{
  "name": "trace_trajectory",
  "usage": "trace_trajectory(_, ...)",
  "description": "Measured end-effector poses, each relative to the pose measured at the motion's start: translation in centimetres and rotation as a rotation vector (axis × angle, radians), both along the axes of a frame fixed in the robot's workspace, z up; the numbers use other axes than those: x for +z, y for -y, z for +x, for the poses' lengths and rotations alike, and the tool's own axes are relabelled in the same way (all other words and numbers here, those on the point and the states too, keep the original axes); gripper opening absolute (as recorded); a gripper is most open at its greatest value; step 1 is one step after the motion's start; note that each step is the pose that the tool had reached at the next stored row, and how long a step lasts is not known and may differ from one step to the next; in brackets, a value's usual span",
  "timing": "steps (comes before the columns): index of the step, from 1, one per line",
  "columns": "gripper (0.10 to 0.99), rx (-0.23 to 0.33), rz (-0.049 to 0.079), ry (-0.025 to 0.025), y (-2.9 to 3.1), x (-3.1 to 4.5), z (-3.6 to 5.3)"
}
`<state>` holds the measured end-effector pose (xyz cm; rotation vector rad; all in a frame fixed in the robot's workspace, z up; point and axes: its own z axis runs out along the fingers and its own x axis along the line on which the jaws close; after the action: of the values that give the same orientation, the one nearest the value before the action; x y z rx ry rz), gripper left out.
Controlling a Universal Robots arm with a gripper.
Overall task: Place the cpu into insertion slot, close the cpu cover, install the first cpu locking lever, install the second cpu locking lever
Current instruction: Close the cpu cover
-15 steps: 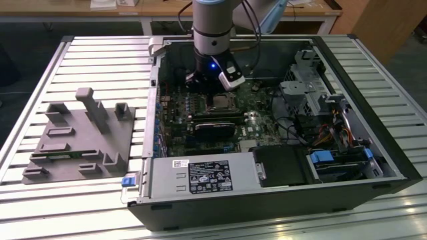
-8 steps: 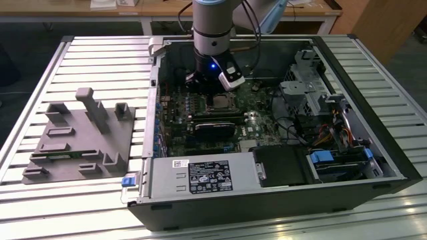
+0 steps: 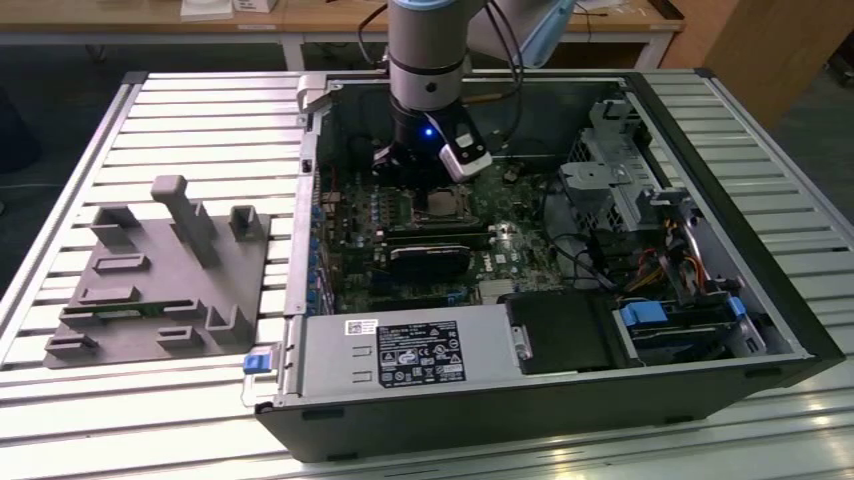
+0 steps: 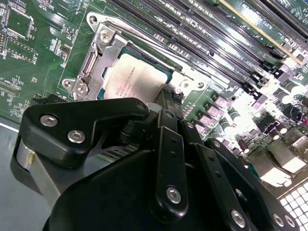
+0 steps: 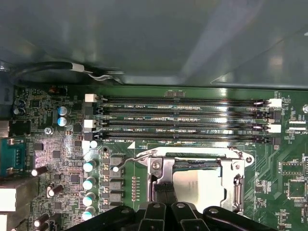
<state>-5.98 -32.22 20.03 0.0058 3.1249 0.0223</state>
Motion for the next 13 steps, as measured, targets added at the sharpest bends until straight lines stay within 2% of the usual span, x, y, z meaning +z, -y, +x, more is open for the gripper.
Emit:
trace_trajectory(9, 0.106, 0.0, 0.0, 0.0001, 0.0, 0.0, 0.15)
trace_trajectory(13, 0.106, 0.0, 0.0, 0.0, 0.0, 0.3, 0.15)
